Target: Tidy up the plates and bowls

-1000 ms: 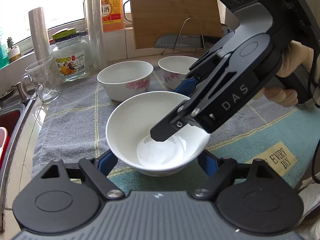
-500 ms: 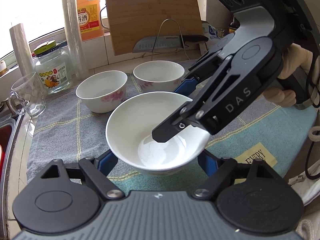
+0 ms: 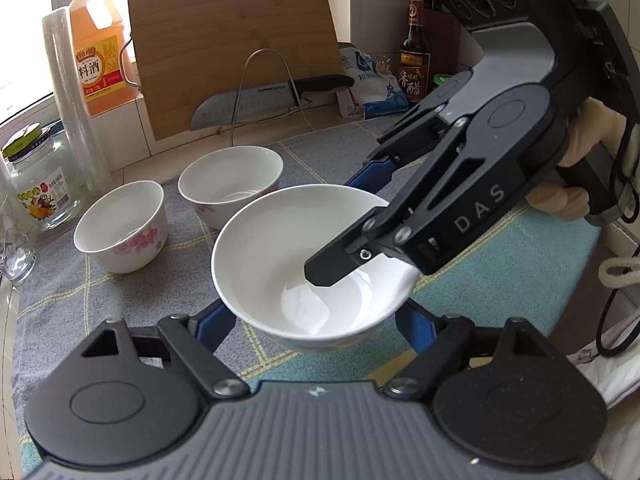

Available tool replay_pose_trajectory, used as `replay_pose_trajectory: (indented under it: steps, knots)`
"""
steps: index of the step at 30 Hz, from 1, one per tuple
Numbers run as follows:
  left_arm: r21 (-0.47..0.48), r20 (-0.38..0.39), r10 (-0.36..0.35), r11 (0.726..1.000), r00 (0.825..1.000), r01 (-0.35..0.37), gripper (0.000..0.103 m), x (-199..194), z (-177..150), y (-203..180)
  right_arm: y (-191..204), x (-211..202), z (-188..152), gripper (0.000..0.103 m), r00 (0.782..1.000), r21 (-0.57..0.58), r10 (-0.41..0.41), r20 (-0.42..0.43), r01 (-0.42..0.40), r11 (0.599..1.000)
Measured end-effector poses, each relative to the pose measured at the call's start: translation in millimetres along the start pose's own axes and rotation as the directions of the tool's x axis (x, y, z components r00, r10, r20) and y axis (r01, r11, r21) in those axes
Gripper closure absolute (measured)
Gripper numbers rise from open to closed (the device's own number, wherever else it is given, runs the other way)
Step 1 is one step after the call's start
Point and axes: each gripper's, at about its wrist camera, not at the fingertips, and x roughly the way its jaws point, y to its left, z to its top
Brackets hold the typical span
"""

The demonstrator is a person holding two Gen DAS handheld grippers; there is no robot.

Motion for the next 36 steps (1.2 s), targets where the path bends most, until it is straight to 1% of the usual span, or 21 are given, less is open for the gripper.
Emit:
replay_pose_trajectory:
  steps: [8,12,18,24,33,36]
  knots:
    - [0.052,0.005,-0.059,0.997,0.998,0.059,0.017,18.4,19.8,-25.1,-25.1,-25.6,-20.6,0.038,0.998,0.052,-0.057,0.012,0.057,0.997]
    - [0.067,-0.002,-0.095,0.993,0.995,0.095,0.017,31.5,27.4,-34.4,-35.6,-31.8,-30.7,0.037,0.996,0.074,-0.086,0.000,0.085,0.994]
    - [0.081,-0.024,-0.143,0.986,0.989,0.144,0.017,47.1,29.6,-44.5,-48.2,-33.9,-48.1,0.037,0.994,0.112,-0.109,-0.032,0.112,0.987]
    - [0.083,-0.046,-0.163,0.983,0.986,0.166,0.017,57.3,25.8,-47.8,-56.0,-29.3,-57.7,0.037,0.992,0.141,-0.112,-0.051,0.118,0.983]
    - [0.071,-0.067,-0.160,0.984,0.985,0.165,0.017,62.1,20.9,-46.5,-54.3,-24.5,-59.7,0.037,0.993,0.148,-0.103,-0.053,0.109,0.983]
    - [0.070,-0.058,-0.161,0.984,0.985,0.165,0.016,60.7,18.9,-46.8,-53.2,-23.9,-60.0,0.035,0.994,0.145,-0.100,-0.051,0.106,0.984]
